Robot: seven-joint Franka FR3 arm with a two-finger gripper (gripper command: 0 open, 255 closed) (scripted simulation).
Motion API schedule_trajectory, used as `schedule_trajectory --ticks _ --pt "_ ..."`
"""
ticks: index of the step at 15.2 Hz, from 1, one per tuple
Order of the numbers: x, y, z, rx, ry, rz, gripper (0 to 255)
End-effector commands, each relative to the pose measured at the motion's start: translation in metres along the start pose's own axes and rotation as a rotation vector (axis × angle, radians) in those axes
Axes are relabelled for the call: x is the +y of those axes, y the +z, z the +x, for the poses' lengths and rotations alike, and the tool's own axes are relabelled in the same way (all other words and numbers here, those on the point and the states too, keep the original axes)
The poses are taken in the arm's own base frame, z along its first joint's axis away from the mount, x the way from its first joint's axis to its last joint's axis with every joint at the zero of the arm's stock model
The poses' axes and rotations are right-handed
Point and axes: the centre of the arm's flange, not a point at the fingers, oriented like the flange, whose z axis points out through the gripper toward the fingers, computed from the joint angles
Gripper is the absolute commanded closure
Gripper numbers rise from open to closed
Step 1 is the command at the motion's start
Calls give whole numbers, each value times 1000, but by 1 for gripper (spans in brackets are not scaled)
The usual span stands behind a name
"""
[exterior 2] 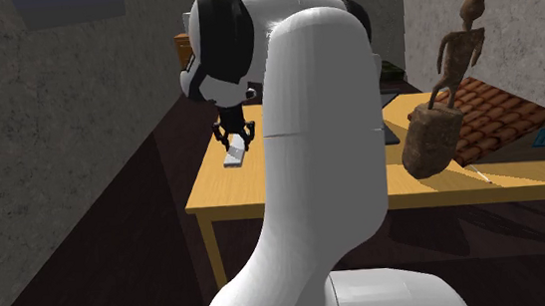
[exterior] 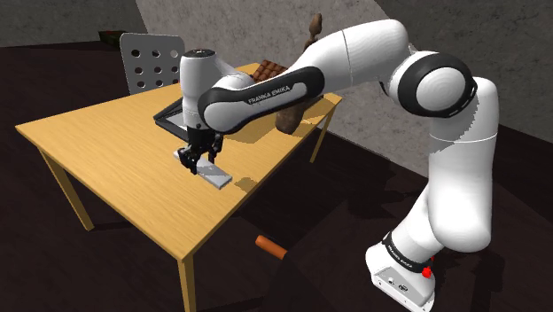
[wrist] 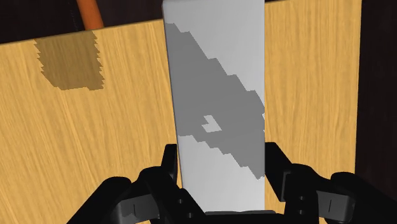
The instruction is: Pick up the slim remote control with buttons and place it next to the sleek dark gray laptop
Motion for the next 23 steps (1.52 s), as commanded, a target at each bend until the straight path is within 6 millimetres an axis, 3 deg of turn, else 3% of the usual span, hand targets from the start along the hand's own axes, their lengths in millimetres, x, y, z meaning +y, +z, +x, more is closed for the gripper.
schedule_trajectory --ticks 1,23 --pt "0 -11 -1 0 0 0 255" --pt "2 -127 -1 0 0 0 255"
